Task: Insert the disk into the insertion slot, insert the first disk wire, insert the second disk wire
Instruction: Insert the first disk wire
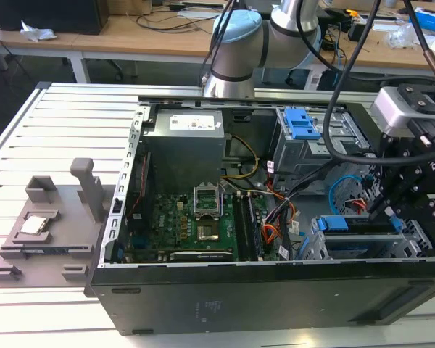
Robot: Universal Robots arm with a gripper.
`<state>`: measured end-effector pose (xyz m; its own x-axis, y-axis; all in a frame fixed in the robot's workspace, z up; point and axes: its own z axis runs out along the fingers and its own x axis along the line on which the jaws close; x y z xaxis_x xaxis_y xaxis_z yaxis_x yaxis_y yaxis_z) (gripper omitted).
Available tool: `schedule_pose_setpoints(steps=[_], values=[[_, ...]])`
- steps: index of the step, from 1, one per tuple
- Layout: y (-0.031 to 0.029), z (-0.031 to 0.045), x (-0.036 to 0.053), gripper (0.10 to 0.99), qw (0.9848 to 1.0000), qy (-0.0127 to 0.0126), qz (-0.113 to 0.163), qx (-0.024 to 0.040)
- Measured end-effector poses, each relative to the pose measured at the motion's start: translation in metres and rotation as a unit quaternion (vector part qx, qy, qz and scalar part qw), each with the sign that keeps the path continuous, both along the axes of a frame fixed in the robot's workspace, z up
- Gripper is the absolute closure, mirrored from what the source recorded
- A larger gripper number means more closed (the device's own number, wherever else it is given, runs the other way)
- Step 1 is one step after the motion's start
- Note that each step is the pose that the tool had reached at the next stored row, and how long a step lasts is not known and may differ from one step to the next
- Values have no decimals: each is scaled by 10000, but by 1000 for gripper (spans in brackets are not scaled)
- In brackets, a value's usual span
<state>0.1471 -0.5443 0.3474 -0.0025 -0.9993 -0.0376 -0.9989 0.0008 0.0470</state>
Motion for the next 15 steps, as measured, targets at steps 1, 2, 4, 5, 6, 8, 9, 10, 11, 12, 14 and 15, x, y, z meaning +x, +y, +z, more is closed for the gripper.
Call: schedule_pose_setpoints(steps=[1, 2, 4, 5, 6, 8, 9, 10, 11, 12, 14, 15], values=[[3, 0, 0, 922, 10000, 0, 0, 13], [6, -1, 0, 922, 10000, 0, 0, 30], [7, -2, 0, 922, 10000, 0, 0, 44], [7, -3, 0, 922, 10000, 0, 0, 48], [7, -5, 0, 922, 10000, 0, 0, 49], [5, -11, 0, 922, 10000, 0, 0, 48], [3, -14, 0, 922, 10000, 0, 0, 48], [1, -16, -3, 922, 10000, 0, 0, 48], [-1, -19, -5, 922, 10000, 0, 0, 48], [-2, -21, -6, 922, 10000, 0, 1, 50], [-5, -26, -6, 922, 10000, 0, 6, 50], [-6, -33, -6, 922, 10000, 0, 19, 49]])
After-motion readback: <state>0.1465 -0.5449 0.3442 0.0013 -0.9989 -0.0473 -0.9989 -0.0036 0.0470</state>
